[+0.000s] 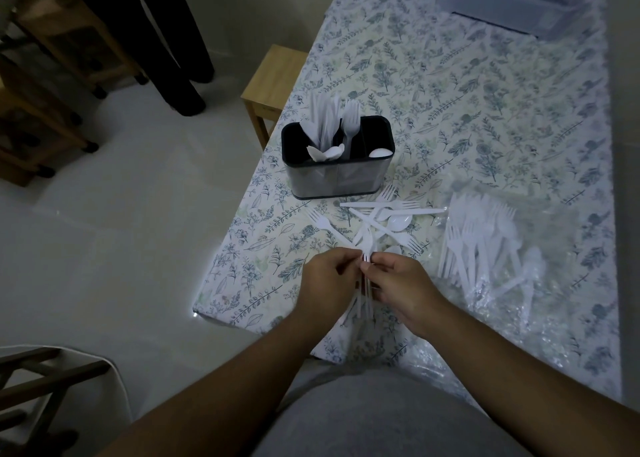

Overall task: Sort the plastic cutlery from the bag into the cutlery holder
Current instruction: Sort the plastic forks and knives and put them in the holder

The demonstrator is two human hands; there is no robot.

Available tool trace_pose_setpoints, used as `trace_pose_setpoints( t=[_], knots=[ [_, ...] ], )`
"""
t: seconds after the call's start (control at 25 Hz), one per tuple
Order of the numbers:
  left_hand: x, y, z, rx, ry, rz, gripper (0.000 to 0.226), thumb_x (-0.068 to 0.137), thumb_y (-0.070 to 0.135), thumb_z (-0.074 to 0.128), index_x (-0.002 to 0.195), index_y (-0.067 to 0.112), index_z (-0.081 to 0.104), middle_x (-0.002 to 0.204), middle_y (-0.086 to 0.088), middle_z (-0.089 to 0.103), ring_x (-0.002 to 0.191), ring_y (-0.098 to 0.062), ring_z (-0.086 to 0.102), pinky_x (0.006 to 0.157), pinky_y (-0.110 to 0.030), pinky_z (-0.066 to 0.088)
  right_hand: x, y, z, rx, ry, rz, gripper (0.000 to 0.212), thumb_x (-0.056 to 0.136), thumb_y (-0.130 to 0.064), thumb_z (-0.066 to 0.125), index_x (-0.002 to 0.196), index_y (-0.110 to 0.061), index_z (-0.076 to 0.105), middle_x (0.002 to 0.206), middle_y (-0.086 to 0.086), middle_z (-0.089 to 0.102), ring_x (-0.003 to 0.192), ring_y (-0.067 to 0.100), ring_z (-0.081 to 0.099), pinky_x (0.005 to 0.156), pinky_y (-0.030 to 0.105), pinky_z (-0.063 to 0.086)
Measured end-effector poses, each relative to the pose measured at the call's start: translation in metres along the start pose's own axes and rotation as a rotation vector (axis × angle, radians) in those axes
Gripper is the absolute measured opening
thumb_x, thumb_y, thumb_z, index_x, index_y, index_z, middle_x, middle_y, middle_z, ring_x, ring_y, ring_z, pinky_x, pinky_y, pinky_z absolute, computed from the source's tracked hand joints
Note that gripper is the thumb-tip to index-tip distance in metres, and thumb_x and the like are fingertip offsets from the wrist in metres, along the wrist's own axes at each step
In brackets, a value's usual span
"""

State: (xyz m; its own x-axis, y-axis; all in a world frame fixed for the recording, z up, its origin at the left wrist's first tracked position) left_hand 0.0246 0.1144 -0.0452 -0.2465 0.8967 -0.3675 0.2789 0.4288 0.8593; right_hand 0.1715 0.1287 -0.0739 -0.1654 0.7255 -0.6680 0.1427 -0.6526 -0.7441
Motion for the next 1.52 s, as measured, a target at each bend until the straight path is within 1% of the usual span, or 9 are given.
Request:
trace_pose_setpoints(
  t=[0.24, 0.32, 0.44, 0.64, 0.88, 1.04, 1.16, 1.36, 1.52],
  knots=[
    [0.004, -0.006, 0.004, -0.112, -0.035, -0.181, 0.019, 0.091, 0.009, 0.059, 0.095, 0.017, 0.076, 0.089, 0.003, 0.075, 0.082, -0.008, 0.07, 0.072, -0.021, 0.057, -0.002, -0.002, -0.004, -0.039, -0.028, 0.003, 0.007, 0.092, -0.012, 0.072, 0.089, -0.01, 0.078, 0.091, 0.016, 0.078, 0.092, 0.034, 0.076, 0.091, 0.053, 0.059],
    [0.015, -0.003, -0.013, -0.02, 0.115, -0.205, 0.008, 0.09, 0.022, 0.067, 0.094, 0.016, 0.066, 0.083, 0.005, 0.069, 0.076, -0.01, 0.065, 0.063, -0.021, 0.048, 0.0, 0.0, -0.007, -0.051, -0.001, 0.012, 0.005, 0.09, -0.013, 0.073, 0.091, -0.01, 0.077, 0.089, 0.013, 0.078, 0.091, 0.033, 0.076, 0.092, 0.056, 0.058],
    [0.037, -0.002, -0.028, 0.021, 0.247, -0.245, 0.033, 0.085, 0.035, 0.076, 0.094, 0.013, 0.054, 0.082, 0.001, 0.063, 0.071, -0.015, 0.062, 0.057, -0.023, 0.045, -0.002, -0.002, -0.01, -0.017, 0.034, 0.017, 0.012, 0.091, -0.008, 0.07, 0.1, -0.008, 0.078, 0.087, 0.01, 0.079, 0.088, 0.024, 0.077, 0.094, 0.051, 0.058],
    [0.055, -0.002, -0.033, 0.125, 0.23, -0.27, 0.022, 0.08, 0.018, 0.075, 0.092, 0.011, 0.058, 0.079, 0.0, 0.062, 0.062, -0.012, 0.058, 0.043, -0.017, 0.04, -0.006, -0.006, -0.023, 0.022, 0.057, 0.01, 0.008, 0.091, -0.007, 0.069, 0.092, -0.007, 0.076, 0.094, 0.021, 0.077, 0.091, 0.028, 0.077, 0.093, 0.051, 0.059],
    [0.016, 0.021, -0.006, 0.15, -0.02, -0.056, 0.02, 0.086, 0.019, 0.075, 0.105, 0.021, 0.072, 0.086, 0.006, 0.074, 0.072, -0.006, 0.069, 0.064, -0.023, 0.059, -0.009, -0.006, -0.032, 0.051, 0.051, -0.01, 0.011, 0.094, -0.011, 0.068, 0.091, -0.01, 0.078, 0.09, 0.012, 0.078, 0.088, 0.027, 0.076, 0.095, 0.053, 0.057],
    [0.002, 0.036, 0.032, 0.173, -0.133, 0.056, 0.024, 0.092, 0.015, 0.066, 0.114, 0.018, 0.075, 0.102, 0.004, 0.076, 0.084, 0.0, 0.068, 0.076, -0.009, 0.054, -0.012, 0.0, -0.035, 0.071, 0.049, -0.036, 0.015, 0.097, -0.016, 0.065, 0.095, -0.007, 0.076, 0.098, 0.018, 0.078, 0.099, 0.035, 0.074, 0.097, 0.056, 0.055],
    [0.004, 0.045, 0.049, 0.209, -0.278, 0.077, 0.028, 0.092, 0.01, 0.06, 0.113, 0.016, 0.076, 0.11, 0.002, 0.074, 0.097, -0.007, 0.068, 0.089, -0.02, 0.054, -0.014, 0.006, -0.051, 0.121, 0.081, -0.018, 0.017, 0.096, -0.01, 0.066, 0.096, 0.006, 0.071, 0.1, 0.03, 0.073, 0.1, 0.041, 0.073, 0.098, 0.059, 0.053],
    [0.056, 0.089, 0.064, 0.643, -0.157, 0.49, 0.031, 0.083, -0.005, 0.065, 0.109, 0.008, 0.073, 0.109, -0.011, 0.072, 0.103, -0.027, 0.061, 0.09, -0.039, 0.053, -0.025, 0.015, -0.068, 0.155, 0.115, 0.056, 0.015, 0.096, -0.011, 0.066, 0.096, 0.0, 0.076, 0.106, 0.024, 0.075, 0.105, 0.038, 0.071, 0.099, 0.052, 0.055],
    [0.088, 0.076, 0.088, 0.964, -0.266, 0.582, 0.031, 0.082, -0.006, 0.064, 0.107, 0.011, 0.072, 0.099, -0.012, 0.073, 0.098, -0.032, 0.062, 0.083, -0.036, 0.05, -0.028, 0.015, -0.086, 0.177, 0.164, 0.055, 0.012, 0.094, -0.013, 0.069, 0.095, -0.005, 0.078, 0.106, 0.023, 0.075, 0.102, 0.034, 0.072, 0.096, 0.051, 0.057]
  ],
)
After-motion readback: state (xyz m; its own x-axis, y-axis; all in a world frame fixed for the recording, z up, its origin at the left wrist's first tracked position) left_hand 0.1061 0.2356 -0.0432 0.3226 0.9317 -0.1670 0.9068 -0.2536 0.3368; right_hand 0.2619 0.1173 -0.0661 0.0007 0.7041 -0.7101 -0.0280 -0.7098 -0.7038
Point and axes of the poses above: each hand's wrist, its own x-axis towards the middle knuckle, its own z-axis out of the palm, y = z × x, the point moved 10 cm from there along x, towards the middle knuckle
